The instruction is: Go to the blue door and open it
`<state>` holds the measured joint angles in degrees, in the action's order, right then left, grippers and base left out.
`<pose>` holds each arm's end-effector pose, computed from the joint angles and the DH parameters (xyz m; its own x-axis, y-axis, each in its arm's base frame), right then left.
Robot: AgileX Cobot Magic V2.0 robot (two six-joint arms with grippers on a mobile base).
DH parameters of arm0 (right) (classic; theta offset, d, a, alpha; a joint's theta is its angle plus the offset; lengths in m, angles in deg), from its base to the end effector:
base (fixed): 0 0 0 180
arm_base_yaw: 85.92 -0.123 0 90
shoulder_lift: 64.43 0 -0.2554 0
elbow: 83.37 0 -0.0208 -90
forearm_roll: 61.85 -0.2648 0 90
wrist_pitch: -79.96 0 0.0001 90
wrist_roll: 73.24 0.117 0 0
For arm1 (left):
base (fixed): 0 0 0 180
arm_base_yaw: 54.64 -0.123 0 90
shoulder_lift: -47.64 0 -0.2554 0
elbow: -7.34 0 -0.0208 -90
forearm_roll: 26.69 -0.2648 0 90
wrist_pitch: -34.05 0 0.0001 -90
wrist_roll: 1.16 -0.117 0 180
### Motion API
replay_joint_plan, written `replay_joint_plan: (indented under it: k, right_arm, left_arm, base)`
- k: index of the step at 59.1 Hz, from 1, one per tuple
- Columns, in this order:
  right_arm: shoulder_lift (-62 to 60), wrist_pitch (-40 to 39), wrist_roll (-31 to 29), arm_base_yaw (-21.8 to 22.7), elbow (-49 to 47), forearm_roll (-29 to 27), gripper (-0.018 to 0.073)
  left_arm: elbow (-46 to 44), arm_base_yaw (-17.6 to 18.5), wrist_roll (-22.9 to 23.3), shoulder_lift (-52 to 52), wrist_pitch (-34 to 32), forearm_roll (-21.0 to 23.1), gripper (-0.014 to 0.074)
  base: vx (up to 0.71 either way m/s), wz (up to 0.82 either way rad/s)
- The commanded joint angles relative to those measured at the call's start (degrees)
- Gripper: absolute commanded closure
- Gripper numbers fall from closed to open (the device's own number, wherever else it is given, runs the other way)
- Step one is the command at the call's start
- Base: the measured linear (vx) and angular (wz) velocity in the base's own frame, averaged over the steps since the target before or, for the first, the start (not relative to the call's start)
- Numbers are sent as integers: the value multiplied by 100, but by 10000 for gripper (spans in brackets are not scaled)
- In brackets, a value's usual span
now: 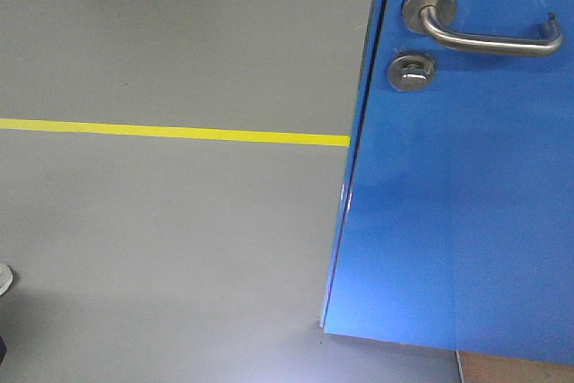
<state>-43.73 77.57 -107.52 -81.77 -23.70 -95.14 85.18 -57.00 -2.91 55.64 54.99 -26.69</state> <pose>0.1327 -0.0123 0.3016 0.1993 -0.0322 -0.9794 0.0982 0.9951 -0.0127 0.1216 0.0050 0.1646 -0.2896 0.0186 -0.9570 -0.0324 0.9990 0.0292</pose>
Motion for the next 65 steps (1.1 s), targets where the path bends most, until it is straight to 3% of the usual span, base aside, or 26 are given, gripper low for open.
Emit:
replay_joint_plan:
  k: [1,18,33,45,50,58,65]
  right_arm:
    - [-114,-1161,-99,-353,240,0,554]
    - [-150,-1823,-51,-508,1045,86,554]
    - [-150,-2188,1368,-430,1444,1985,571]
    - [-806,-1378,2496,355,1707,2858,570]
    - [-1406,-1022,2752,414,1941,3097,570]
    - [-1369,31,3350,390,1946,3455,570]
    - [-1364,398,3771,407,1946,3978,570]
  left_arm:
    - [24,-5,18,-81,-446,0,526]
    - [24,-5,18,-81,-446,0,526]
    - [24,-5,18,-81,-446,0,526]
    - [24,-5,18,-81,-446,0,526]
    - [24,-5,18,-81,-446,0,526]
    - [24,-5,18,-85,-451,0,526]
    - [24,-5,18,-84,-448,0,526]
  base:
    - [0,0]
    - [0,0]
    - [0,0]
    - [0,0]
    - [0,0]
    - [0,0]
    - [0,1]
